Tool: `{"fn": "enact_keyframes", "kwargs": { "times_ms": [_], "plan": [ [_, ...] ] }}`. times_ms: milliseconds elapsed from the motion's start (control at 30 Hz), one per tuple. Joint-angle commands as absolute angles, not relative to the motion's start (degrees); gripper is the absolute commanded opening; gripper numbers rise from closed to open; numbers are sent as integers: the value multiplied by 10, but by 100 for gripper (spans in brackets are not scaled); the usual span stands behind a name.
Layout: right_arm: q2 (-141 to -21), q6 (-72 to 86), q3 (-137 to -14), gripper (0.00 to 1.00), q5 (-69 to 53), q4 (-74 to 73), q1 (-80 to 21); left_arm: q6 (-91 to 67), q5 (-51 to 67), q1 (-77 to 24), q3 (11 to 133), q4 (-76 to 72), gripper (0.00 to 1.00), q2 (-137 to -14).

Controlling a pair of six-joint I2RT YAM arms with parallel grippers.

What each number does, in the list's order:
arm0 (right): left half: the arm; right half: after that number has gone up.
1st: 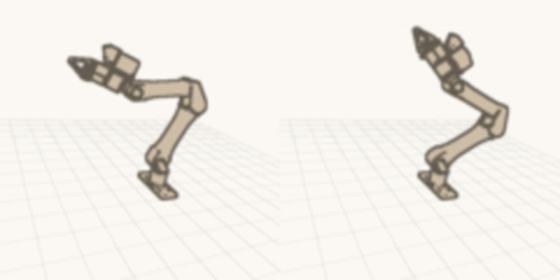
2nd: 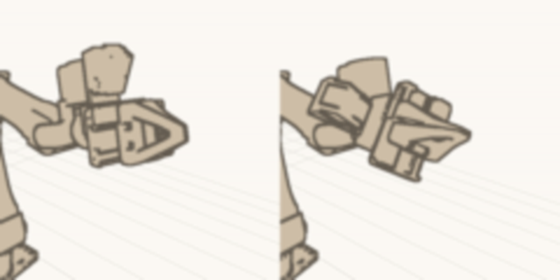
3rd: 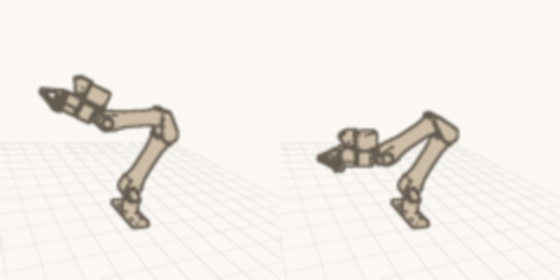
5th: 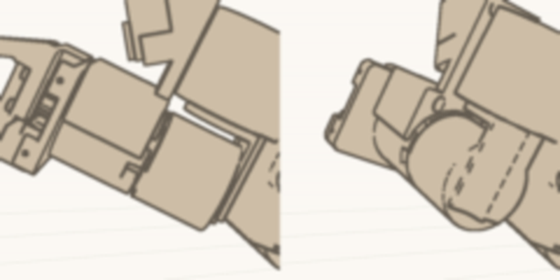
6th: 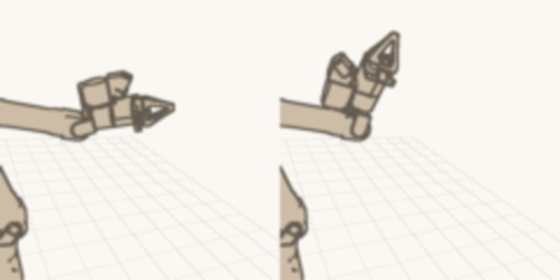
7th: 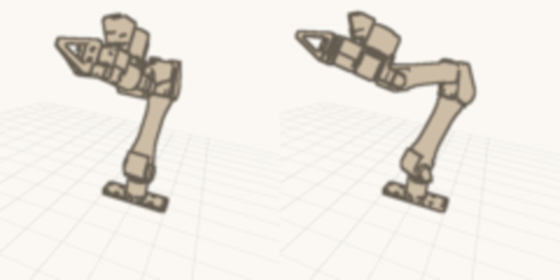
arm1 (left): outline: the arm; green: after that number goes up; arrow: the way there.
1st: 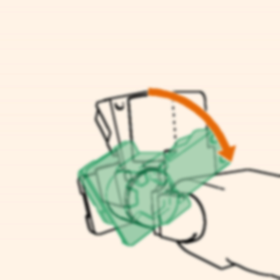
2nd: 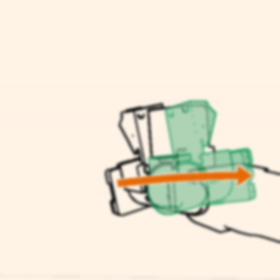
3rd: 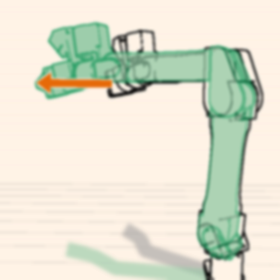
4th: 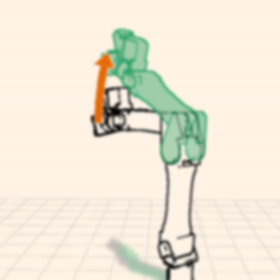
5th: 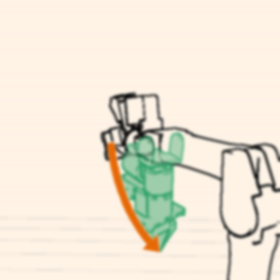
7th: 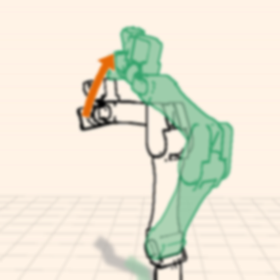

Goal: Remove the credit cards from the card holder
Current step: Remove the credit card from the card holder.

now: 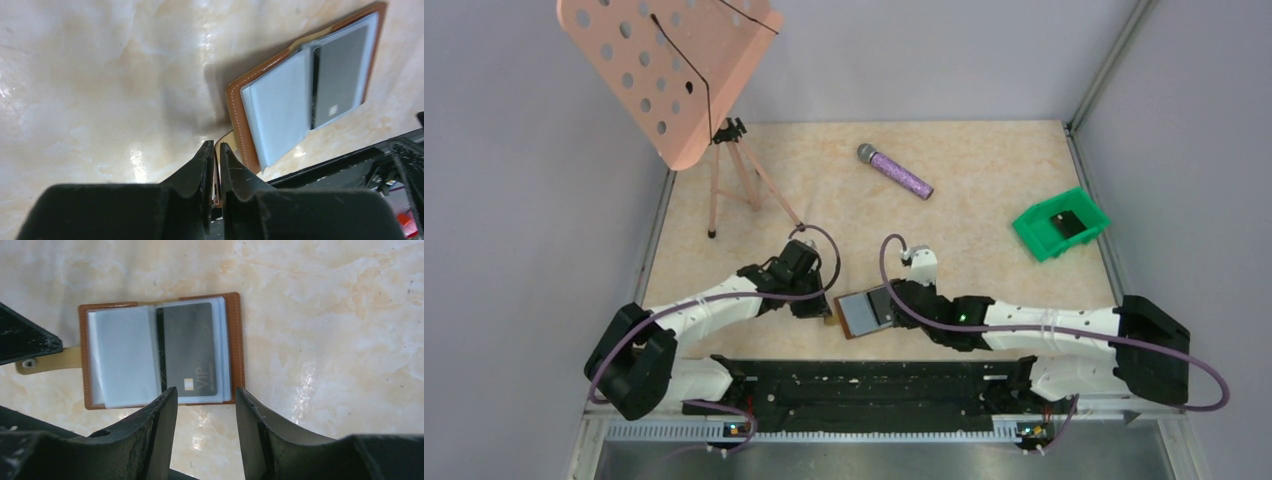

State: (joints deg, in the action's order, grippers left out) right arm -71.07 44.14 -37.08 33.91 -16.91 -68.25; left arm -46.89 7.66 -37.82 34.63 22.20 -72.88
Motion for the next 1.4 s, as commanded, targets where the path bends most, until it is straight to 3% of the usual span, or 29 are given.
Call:
{"fn": "enact_keyframes", "kwargs": {
  "times_ms": [0,233,533,767,1367],
  "plan": [
    [-664,406,-350,47,247,-88,-638,-459,55,-377,402,240,17,-713],
    [-651,374,-318,34,74,-5,-530,-468,63,-378,445,233,22,-702],
    [-710,368,-302,32,-28,67,-486,-494,129,-380,418,108,24,-732],
    [-727,375,-286,32,-18,77,-479,-507,173,-384,387,-28,27,-802],
    [-755,402,-236,32,-22,113,-476,-504,170,-395,334,-99,30,-853]
  ]
}}
